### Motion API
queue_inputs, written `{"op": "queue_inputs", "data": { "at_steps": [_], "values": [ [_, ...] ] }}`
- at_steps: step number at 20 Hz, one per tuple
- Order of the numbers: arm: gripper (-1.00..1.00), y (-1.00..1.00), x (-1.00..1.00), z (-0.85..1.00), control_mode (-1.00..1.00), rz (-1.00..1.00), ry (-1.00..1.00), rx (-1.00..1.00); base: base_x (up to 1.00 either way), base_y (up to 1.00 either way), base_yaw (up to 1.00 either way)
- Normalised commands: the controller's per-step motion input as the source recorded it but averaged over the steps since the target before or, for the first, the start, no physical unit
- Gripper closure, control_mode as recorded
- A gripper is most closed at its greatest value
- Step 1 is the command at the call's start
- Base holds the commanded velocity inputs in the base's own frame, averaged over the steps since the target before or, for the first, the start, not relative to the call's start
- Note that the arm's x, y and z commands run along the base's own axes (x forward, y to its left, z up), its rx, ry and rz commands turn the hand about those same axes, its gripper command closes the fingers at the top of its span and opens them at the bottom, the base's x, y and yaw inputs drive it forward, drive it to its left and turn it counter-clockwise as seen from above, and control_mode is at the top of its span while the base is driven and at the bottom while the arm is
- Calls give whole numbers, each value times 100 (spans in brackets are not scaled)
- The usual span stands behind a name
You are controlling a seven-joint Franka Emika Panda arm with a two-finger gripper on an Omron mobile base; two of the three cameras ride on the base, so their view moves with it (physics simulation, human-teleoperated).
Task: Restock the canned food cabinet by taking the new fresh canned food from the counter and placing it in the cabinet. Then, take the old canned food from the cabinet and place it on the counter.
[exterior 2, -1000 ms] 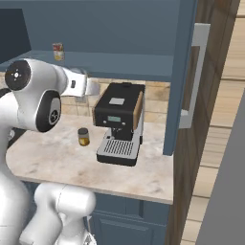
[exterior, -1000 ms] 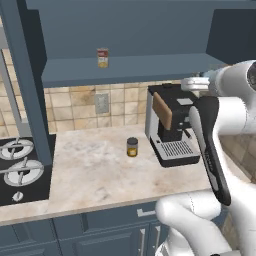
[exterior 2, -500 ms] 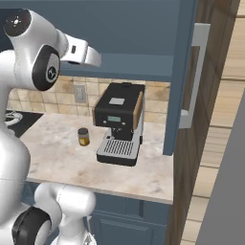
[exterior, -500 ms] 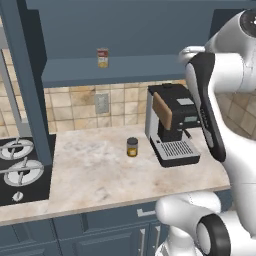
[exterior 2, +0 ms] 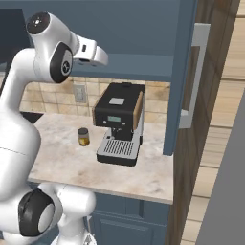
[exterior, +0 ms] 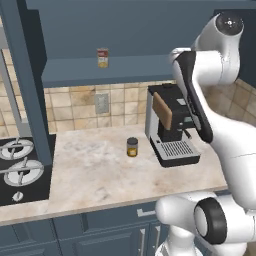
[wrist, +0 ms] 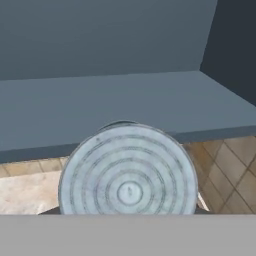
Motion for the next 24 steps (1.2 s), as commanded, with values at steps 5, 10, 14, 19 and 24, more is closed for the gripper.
{"op": "queue_inputs", "data": {
  "at_steps": [5, 10, 14, 19, 24],
  "values": [
    [100, 0, 73, -17, -100, 0, 7, -1, 0, 0, 0],
    [100, 0, 71, -25, -100, 0, 13, -2, 0, 0, 0],
    [100, 0, 71, -29, -100, 0, 15, -3, 0, 0, 0],
    [100, -1, 66, -21, -100, 0, 6, 0, 0, 0, 0],
    [100, -4, 61, -24, -100, 0, 0, 0, 0, 0, 0]
  ]
}}
